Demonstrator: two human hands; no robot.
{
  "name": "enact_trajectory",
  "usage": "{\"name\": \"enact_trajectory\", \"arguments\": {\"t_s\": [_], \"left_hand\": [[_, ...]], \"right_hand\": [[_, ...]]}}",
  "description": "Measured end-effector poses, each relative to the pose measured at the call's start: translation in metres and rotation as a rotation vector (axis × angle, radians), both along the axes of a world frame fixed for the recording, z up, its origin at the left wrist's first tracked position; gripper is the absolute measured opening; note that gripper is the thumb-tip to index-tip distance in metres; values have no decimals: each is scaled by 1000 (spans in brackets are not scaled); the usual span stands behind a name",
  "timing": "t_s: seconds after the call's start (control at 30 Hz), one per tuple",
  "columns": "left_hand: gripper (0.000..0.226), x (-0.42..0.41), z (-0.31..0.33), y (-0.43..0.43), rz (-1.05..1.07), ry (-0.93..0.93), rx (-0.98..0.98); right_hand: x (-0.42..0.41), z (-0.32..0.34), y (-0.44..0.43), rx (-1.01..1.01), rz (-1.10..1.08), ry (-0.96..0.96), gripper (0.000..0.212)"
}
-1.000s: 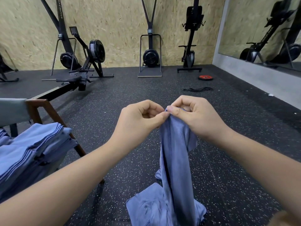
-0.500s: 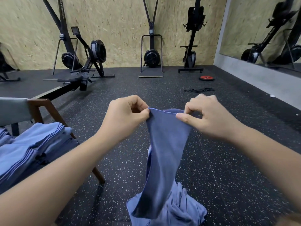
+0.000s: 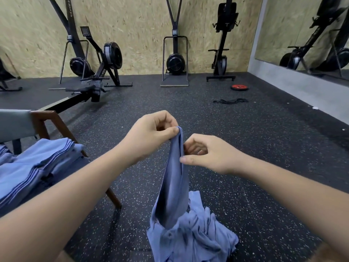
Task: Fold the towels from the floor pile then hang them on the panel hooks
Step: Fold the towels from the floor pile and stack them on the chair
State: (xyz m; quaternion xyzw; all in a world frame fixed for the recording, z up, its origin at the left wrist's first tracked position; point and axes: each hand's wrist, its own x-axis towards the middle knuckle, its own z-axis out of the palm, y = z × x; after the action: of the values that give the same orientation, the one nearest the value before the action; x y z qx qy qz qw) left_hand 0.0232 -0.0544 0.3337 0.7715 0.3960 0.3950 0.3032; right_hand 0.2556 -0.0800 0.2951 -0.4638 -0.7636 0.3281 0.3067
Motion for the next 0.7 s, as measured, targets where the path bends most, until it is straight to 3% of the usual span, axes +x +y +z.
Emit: {"name": "enact_trajectory", "arguments": {"t_s": [0.13, 0.27, 0.33, 0.47, 0.7], "left_hand": [[9, -5, -2, 6, 44, -37, -3], [9, -6, -1, 6, 33, -90, -21], [9, -3, -2, 3, 16, -99, -19], [11, 3, -2, 0, 1, -106, 5], [13, -5, -1, 7, 143, -94, 87]], "right_hand": [[-4, -6, -2, 67, -116, -104, 13], [-14, 3, -15, 79, -152, -52, 43], [-21, 3, -20, 159, -200, -92, 47], [-26, -2, -17, 314, -285, -198, 34], [-12, -4, -10, 367, -277, -269, 18]]}}
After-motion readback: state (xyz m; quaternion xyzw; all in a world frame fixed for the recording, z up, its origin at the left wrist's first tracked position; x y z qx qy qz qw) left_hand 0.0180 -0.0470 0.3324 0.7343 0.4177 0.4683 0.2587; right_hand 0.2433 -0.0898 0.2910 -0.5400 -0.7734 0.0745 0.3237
